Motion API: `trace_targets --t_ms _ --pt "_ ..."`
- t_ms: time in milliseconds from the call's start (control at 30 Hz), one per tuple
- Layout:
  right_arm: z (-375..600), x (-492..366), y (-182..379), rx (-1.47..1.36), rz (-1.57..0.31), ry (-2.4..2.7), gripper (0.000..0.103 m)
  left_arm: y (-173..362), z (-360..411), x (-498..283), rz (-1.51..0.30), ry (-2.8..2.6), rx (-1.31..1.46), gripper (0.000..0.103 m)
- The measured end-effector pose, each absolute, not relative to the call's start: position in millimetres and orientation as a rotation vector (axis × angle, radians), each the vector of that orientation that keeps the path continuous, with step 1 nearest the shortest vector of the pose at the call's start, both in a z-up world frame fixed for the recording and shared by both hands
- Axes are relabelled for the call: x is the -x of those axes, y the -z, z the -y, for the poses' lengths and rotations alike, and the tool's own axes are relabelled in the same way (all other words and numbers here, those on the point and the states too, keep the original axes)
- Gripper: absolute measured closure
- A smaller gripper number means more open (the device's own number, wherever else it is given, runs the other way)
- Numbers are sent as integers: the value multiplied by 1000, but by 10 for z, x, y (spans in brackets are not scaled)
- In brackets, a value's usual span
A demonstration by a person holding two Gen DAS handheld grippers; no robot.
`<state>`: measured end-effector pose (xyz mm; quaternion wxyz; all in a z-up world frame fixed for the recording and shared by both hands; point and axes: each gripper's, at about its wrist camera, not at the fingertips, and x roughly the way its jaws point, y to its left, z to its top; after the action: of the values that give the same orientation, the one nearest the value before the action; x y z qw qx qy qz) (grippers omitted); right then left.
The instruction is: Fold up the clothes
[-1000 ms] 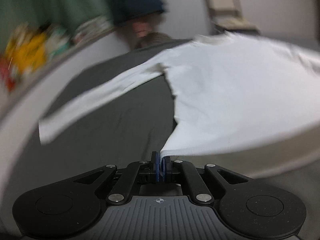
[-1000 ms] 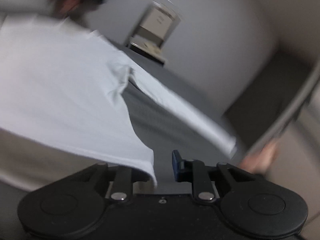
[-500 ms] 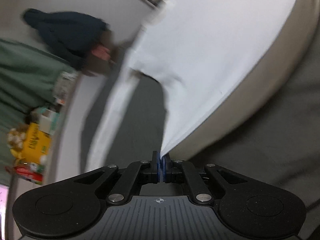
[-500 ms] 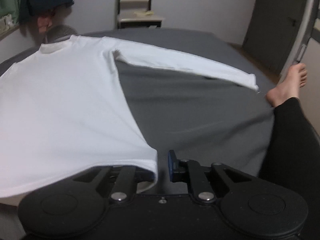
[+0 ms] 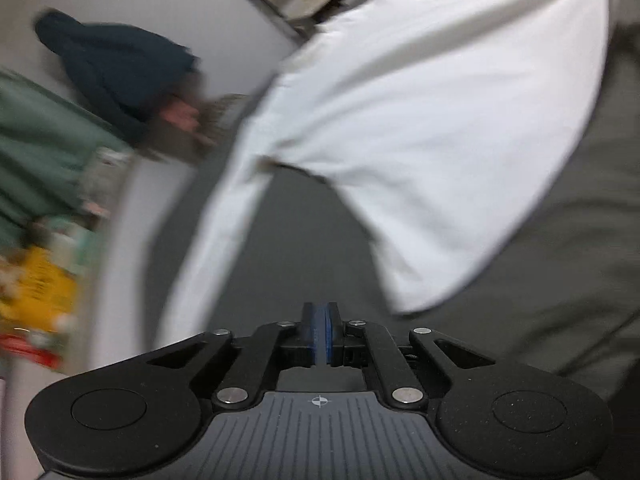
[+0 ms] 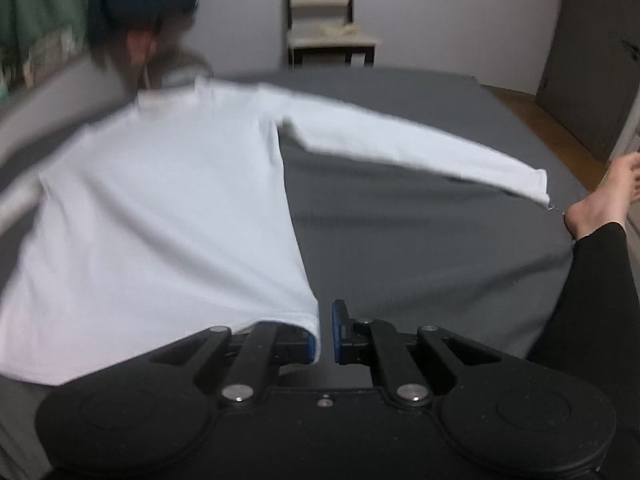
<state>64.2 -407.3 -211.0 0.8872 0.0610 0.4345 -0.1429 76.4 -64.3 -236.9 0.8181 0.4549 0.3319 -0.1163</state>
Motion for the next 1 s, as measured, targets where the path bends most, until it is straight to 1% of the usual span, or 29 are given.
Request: trace_targets --t_ms 33,67,100,133,167,200,300,400,433,467,500,633,800,1000 --pt "4077 -663 2174 -123 -916 297 94 2415 649 -758 -724 276 -964 99" --pt "4089 -680 2218 -122 -923 297 94 2461 654 -752 -741 305 -958 89" --pt "4103 -698 2251 -114 -926 298 94 2508 659 -746 -758 334 -951 63" --pt "4110 -710 2268 -105 -925 299 94 2553 678 -722 -743 355 -984 45" --pt "4111 -719 2281 -96 -924 300 94 2598 701 -693 -717 373 -1028 14" --pt "4114 -728 2292 -88 -921 301 94 2644 723 -665 -692 392 -1071 10" --pt "4118 -700 2291 -81 -909 302 94 2779 792 -578 -611 447 -1201 10" --pt "4190 -679 2276 -110 -877 305 94 2994 809 -640 -559 439 -1381 10" --pt "4216 -676 2265 -122 -864 309 94 3030 809 -657 -540 449 -1401 10" --pt "4236 -676 2258 -132 -857 311 93 3053 807 -672 -520 464 -1409 11" --pt "4254 -679 2255 -140 -854 310 93 3053 806 -669 -504 470 -1408 15" --pt "4293 -704 2285 -143 -852 307 93 3021 800 -636 -443 484 -1395 25" --pt "4305 -725 2320 -151 -857 307 93 2981 792 -595 -368 501 -1378 26" --pt "4320 -729 2326 -159 -858 308 93 2969 768 -652 -346 443 -1352 25"
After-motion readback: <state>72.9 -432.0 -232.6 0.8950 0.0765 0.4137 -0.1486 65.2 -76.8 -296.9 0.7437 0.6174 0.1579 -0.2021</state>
